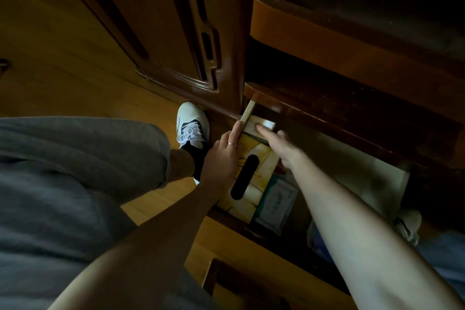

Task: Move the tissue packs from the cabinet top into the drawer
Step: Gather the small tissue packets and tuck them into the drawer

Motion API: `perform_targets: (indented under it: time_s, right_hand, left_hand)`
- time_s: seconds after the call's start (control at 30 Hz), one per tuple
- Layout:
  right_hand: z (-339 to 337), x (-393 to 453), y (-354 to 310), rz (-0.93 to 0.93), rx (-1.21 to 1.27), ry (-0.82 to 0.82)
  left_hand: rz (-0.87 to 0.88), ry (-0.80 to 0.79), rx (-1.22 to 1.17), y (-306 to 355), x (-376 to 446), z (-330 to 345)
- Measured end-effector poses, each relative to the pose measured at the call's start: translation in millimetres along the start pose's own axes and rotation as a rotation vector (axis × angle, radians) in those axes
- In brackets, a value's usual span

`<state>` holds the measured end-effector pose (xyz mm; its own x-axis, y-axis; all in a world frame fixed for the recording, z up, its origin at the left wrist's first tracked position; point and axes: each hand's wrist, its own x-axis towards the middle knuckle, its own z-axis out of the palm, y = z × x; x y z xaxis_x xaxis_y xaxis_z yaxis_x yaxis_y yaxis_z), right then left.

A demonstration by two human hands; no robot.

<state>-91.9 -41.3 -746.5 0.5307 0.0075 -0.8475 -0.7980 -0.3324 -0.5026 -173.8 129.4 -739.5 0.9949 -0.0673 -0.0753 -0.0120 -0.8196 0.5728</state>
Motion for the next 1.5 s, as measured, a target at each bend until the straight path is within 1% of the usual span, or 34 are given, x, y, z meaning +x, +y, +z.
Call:
perform_targets:
  time_s: [0.1,0.2,0.3,0.4,0.47,0.67,0.97,1.07,1.27,1.37,1.43,1.5]
  right_hand:
    - [-7.0,4.8,-5.0,-0.013,-0.118,0.024]
    - [-10.5,3.5,-4.9,-0.013,-0.109,0.038]
    - [-9.2,1.8,-4.8,-0.062,-0.117,0.063]
    - [-6.2,0.6,-5.4,-0.118,-0.157,-0.001]
    - [-4.0,0.0,-6.4,-0.114,-0.182,-0.019]
    - [0.3,0.8,-11.0,-0.037,-0.178,-0.05]
    - [0.2,5.1,-2.5,0.007,-0.069,-0.012]
    - [-2.8,2.7,2.1,0.008,-0.022,-0.013]
    - [-11.8,-17.2,8.4,-0.034,0.008,0.066]
    - [-25.4,-39.5,17.5,-0.101,-0.034,0.134]
    - [-37.9,-58.9,27.5,-0.14,-0.068,0.135]
    - [-53.1,-80.2,40.0,-0.175,-0.119,0.099]
  left_hand:
    - [-0.042,-0.016,-0.007,1.4,1.2,0.7]
    - [-0.052,-0.006,0.014,4.0,2.1,1.3]
    - [-0.058,-0.006,0.039,5.2,2.3,1.1]
    - [-0.065,-0.011,0.045,6.8,1.4,-0.6]
    - [-0.062,-0.016,0.039,7.4,1.2,-2.2]
    - [-0.078,-0.022,0.05,10.1,2.0,-2.1]
    - [-0.07,0.0,0.022,8.3,1.8,-0.3]
    - [-0.062,0.005,0.005,6.2,2.6,0.9]
    - [-0.088,0.031,0.001,5.4,3.4,4.5]
    - [-0.077,-0.013,-0.022,7.6,2.3,-2.3]
    - [-0.084,-0.111,-0.045,10.1,3.4,-12.5]
    - [-0.09,-0.212,0.018,16.9,5.9,-24.5]
